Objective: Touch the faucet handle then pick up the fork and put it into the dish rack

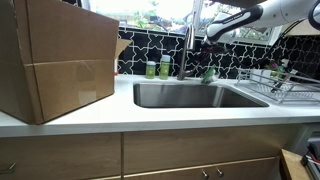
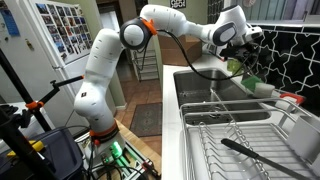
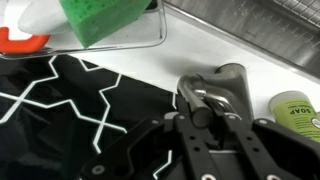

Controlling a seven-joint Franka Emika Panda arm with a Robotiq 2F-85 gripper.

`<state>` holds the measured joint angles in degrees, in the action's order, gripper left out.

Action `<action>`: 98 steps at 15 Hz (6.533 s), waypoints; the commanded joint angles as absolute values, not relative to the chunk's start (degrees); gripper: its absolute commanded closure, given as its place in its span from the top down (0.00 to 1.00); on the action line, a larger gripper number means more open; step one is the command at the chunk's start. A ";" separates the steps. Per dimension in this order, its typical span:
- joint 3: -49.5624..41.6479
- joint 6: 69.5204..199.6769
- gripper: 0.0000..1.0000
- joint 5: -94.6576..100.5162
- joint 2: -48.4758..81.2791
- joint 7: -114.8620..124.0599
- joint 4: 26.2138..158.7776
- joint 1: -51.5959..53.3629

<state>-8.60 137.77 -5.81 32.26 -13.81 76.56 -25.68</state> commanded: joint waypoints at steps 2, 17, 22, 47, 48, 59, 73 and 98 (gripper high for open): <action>-5.62 136.32 0.10 -9.11 32.91 -17.58 75.52 -27.09; -2.92 138.14 0.11 -12.56 30.88 -17.97 79.49 -27.23; -2.67 137.63 0.11 -11.95 30.33 -23.89 80.71 -27.31; -12.55 135.74 1.00 0.69 19.32 -0.95 91.32 -22.31; -13.77 131.73 1.00 0.83 18.33 -0.91 91.63 -21.59; -14.02 114.61 1.00 -1.12 13.60 -2.07 94.45 -20.80; -12.12 131.05 1.00 -14.01 25.77 4.60 102.99 -20.69; -11.17 128.19 1.00 -17.84 53.69 23.32 78.11 -18.76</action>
<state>-10.96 129.64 -18.25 49.34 21.71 83.56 -18.36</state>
